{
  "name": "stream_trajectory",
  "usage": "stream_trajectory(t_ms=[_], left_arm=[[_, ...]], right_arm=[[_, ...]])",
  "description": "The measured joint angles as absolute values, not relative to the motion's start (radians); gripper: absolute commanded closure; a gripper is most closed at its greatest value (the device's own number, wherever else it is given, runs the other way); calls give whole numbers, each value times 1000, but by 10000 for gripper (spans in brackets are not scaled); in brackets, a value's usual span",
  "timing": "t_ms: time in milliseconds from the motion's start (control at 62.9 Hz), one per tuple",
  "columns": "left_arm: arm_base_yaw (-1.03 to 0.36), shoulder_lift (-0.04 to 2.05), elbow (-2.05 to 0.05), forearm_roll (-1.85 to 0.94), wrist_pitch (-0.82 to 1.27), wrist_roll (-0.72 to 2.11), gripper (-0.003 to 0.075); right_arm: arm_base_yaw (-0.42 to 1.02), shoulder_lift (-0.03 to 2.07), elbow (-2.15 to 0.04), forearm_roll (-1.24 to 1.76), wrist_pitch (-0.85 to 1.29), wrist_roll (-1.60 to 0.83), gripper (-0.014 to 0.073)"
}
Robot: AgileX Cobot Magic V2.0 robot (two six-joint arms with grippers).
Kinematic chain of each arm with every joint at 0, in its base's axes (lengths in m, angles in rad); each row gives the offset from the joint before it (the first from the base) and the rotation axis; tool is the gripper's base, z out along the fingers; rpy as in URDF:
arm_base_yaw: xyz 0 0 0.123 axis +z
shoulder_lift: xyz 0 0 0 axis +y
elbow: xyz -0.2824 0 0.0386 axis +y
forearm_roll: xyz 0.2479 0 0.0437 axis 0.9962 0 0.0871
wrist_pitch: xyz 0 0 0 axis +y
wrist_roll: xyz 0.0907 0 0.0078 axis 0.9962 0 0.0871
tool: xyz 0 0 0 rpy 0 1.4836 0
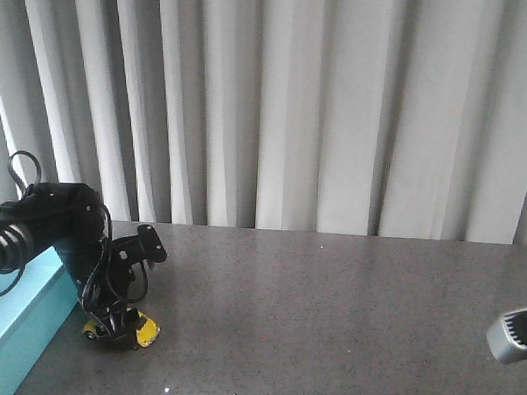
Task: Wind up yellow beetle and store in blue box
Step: 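Close the left gripper on the car and lift it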
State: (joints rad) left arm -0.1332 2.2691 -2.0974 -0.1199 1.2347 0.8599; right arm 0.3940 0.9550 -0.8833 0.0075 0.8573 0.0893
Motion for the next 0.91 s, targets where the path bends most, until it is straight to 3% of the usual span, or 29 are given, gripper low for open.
stream_trajectory(t_ms=[366,748,907], left_arm=[[-128,2302,-2110,-134,1230,904,174],[-128,2302,-2110,-145,1227,901,403],[-128,2291,-2110,-168,1236,885,450]], right_arm=[[394,955,-883,8,858,89,32],[394,955,-883,8,858,89,32],[394,955,-883,8,858,89,32]])
